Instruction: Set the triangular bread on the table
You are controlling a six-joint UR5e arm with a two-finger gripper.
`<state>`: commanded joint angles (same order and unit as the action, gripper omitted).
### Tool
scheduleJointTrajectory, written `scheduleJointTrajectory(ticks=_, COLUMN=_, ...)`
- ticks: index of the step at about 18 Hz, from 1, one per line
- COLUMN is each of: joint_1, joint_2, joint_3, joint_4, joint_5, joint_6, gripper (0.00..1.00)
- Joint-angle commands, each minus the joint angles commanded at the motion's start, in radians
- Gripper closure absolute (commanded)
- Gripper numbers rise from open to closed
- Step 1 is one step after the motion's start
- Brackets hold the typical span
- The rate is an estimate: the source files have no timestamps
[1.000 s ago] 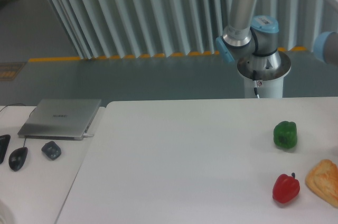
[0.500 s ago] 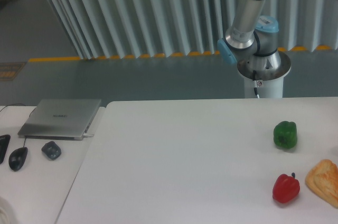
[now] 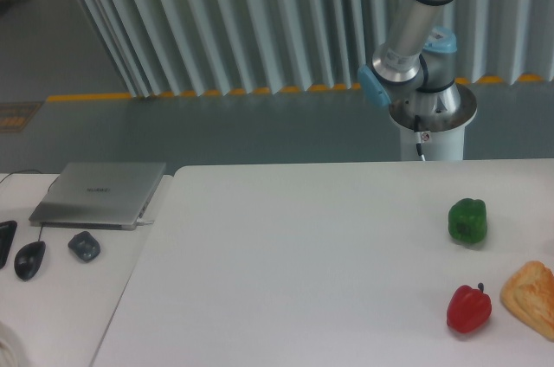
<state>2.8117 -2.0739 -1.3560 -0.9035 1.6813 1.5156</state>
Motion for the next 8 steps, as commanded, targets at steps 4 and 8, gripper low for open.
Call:
scheduleJointTrajectory(ticks=4, joint_1=0.003, joint_2=-0.011, joint_3=0.003, joint_4=0.002, joint_5=0.008, joint_6=0.012, gripper=0.0)
scheduleJointTrajectory(ticks=8, joint_1=-0.009, joint_2=0.003, joint_3=-0.015, joint_4=-0.002, joint_5=0.026, joint_6=0.064, gripper=0.0)
